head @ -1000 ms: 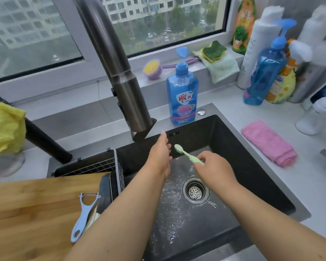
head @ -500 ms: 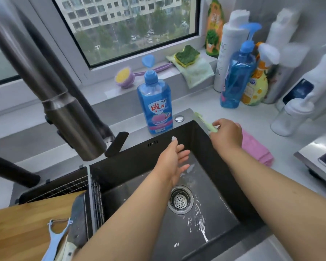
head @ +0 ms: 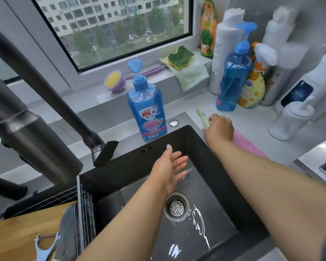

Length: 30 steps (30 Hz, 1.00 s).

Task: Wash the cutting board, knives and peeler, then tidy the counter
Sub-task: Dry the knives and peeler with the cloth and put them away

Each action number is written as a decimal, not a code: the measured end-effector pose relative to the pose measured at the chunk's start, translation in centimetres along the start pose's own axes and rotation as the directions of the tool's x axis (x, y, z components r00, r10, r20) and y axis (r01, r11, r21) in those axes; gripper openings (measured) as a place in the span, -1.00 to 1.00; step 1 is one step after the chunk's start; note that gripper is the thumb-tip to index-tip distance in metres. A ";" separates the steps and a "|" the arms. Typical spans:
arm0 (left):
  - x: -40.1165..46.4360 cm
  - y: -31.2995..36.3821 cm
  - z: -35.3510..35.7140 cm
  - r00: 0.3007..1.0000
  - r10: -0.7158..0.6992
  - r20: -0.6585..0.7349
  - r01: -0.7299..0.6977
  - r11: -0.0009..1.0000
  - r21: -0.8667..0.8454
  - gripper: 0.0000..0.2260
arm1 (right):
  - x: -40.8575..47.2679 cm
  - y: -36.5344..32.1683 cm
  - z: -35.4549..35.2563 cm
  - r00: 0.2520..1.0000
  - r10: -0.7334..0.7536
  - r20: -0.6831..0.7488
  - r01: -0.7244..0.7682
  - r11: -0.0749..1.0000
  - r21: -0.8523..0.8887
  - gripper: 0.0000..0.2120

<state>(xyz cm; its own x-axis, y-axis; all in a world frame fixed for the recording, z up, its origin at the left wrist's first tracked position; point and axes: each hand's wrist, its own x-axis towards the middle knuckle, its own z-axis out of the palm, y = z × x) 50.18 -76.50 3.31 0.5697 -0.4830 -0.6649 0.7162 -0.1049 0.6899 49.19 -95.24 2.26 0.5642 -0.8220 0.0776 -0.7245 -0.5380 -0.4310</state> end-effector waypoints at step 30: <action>-9.5 -2.0 -10.1 0.891 0.146 -0.431 -0.189 0.980 -0.058 -0.89 | -14.5 -8.2 0.3 0.412 -0.455 0.790 0.440 0.858 0.265 -0.48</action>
<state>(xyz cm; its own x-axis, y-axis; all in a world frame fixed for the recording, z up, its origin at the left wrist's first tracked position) 47.42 -62.90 5.39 0.7857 -0.0711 -0.6145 0.6178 0.0390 0.7854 47.05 -78.87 4.39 0.8747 0.0539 -0.4817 -0.2682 -0.7739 -0.5737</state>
